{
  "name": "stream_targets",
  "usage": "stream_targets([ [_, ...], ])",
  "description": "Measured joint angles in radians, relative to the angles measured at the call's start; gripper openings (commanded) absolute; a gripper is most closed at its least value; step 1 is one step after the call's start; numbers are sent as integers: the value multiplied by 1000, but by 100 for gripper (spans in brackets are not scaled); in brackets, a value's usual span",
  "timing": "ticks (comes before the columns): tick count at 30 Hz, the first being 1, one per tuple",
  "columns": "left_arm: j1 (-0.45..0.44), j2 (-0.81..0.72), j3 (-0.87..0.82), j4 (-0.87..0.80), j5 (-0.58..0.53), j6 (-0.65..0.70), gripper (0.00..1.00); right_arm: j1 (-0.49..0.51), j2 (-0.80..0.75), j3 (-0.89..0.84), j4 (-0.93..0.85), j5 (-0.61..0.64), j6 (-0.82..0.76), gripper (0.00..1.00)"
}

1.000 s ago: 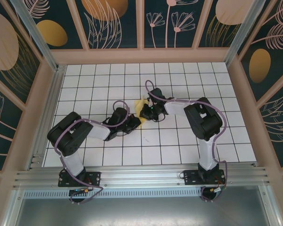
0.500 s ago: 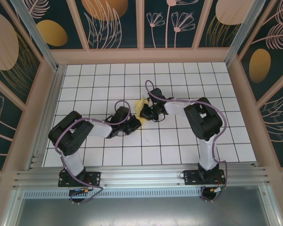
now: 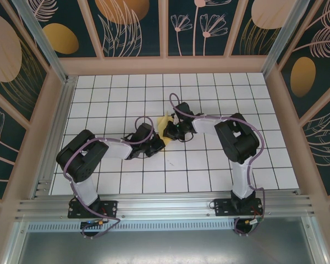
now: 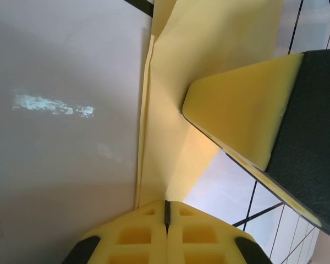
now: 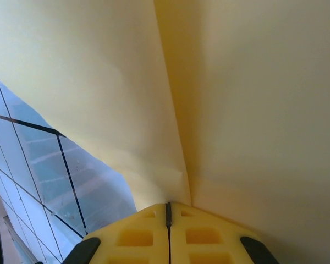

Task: Fold a paper plane with a square sheet of paper (pick it up from the middle)
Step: Fourth fold the wing at the center of the table.

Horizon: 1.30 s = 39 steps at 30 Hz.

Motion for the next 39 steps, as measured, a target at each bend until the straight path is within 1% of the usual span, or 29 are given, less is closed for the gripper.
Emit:
stream_targets([
  [7, 0, -10, -19, 20, -19, 0, 0, -39, 44, 32, -2, -110, -18, 7],
  [14, 0, -10, -30, 40, -22, 0, 0, -64, 68, 57, -6, -159, -25, 8],
  [17, 0, -10, -36, 53, -22, 0, 0, -80, 85, 88, -13, -148, -40, 8],
  [25, 0, -9, -48, 76, -21, 0, 0, -124, 133, 202, -42, -24, -100, 9],
  [34, 1, -9, -58, 97, -19, 0, 0, -127, 182, 294, -112, -24, -137, 9],
  [39, 1, -11, -61, 98, -18, 0, 0, -138, 188, 326, -111, 29, -155, 10],
])
